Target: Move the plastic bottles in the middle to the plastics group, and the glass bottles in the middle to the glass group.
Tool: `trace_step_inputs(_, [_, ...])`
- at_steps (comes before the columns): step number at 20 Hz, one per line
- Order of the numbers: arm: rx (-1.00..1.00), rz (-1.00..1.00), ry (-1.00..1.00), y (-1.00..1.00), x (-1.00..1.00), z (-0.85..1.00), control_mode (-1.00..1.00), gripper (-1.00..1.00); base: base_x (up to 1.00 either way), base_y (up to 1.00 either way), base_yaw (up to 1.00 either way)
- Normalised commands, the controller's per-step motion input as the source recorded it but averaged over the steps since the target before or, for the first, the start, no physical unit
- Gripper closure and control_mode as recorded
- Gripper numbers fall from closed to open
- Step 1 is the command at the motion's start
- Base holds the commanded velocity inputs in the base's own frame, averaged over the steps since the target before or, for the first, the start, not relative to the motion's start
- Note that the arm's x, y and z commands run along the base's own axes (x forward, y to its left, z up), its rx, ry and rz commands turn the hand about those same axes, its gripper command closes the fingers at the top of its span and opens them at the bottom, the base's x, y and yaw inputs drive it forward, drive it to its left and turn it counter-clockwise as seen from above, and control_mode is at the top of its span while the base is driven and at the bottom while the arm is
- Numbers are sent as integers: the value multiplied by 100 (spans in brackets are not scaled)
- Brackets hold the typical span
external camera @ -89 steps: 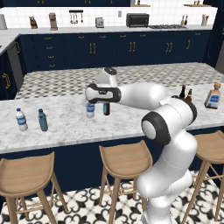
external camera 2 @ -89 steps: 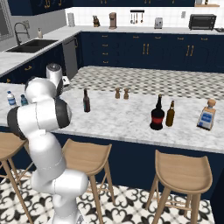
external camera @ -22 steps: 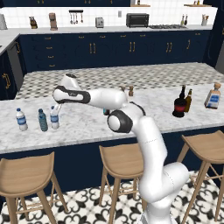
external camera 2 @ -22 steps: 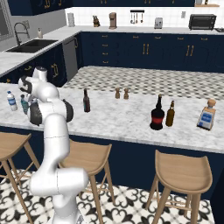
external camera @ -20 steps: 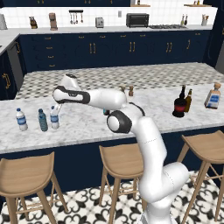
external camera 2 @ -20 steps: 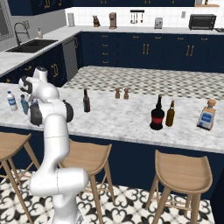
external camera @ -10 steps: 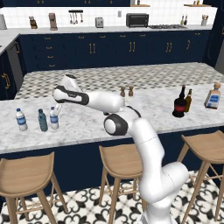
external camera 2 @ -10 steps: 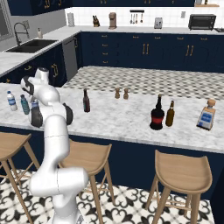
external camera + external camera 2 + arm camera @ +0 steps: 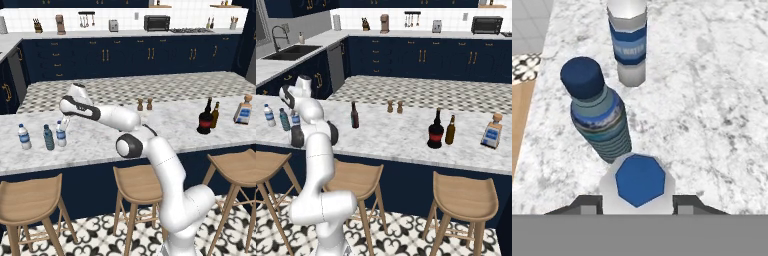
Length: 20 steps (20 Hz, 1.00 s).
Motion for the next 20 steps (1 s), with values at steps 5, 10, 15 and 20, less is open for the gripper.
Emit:
trace_step_inputs(5, [0, 0, 0, 0, -13, 0, -100, -100, 0, 0, 0])
trace_step_inputs(10, [0, 0, 0, 0, -20, 0, -100, -100, 0, 0, 0])
trace_step_inputs(15, [0, -1, -3, -7, -47, 0, -100, -100, 0, 0, 0])
trace_step_inputs(20, [4, -8, -14, -42, -78, 0, -100, -100, 0, 0, 0])
